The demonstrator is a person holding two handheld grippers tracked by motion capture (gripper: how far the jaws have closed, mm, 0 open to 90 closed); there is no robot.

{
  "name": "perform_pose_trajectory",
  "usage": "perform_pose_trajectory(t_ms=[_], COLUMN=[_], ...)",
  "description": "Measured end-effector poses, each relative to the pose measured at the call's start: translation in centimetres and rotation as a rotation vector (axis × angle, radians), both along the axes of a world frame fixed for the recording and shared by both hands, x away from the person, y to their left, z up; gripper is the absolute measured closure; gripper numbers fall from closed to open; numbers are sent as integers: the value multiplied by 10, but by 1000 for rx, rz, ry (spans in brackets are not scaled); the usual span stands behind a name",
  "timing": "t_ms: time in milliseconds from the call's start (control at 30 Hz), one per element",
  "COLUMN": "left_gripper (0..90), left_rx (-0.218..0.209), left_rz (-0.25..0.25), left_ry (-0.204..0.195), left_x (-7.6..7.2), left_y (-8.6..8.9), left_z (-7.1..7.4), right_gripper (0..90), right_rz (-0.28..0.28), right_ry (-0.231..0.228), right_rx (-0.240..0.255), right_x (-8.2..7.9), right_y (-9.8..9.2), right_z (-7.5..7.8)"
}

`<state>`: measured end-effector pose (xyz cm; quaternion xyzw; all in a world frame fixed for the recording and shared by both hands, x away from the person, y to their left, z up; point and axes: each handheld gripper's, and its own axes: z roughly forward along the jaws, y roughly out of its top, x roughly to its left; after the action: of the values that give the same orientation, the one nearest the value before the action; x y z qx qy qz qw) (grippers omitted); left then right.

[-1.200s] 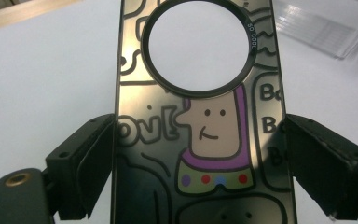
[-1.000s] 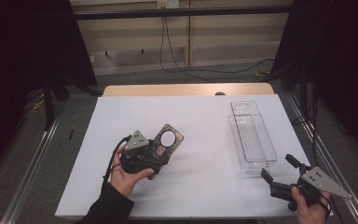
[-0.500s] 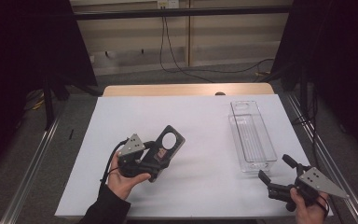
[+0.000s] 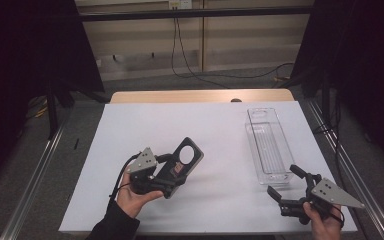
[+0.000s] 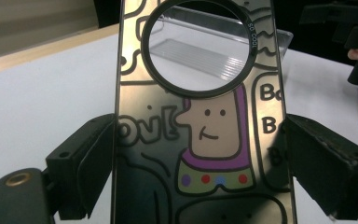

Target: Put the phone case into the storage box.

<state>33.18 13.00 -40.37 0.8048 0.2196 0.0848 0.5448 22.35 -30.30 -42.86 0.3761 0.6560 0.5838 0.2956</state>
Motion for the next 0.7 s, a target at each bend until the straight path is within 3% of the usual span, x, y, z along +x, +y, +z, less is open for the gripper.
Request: perform_pose_trajectory(t_ms=[233,467,700], left_gripper=[122,122,123], left_rx=[-29,-45,-46], left_rz=[-5,-21,-69], left_ry=[26,31,44], left_x=[-7,-11,-11], left_y=[6,7,1], left_z=[-3,-2,-4], right_gripper=[0,0,0], right_rz=[103,164,223], right_ry=[22,25,49], right_rx=[26,24,28], right_x=[5,10,18], right_y=[16,31,41], right_z=[4,9,13])
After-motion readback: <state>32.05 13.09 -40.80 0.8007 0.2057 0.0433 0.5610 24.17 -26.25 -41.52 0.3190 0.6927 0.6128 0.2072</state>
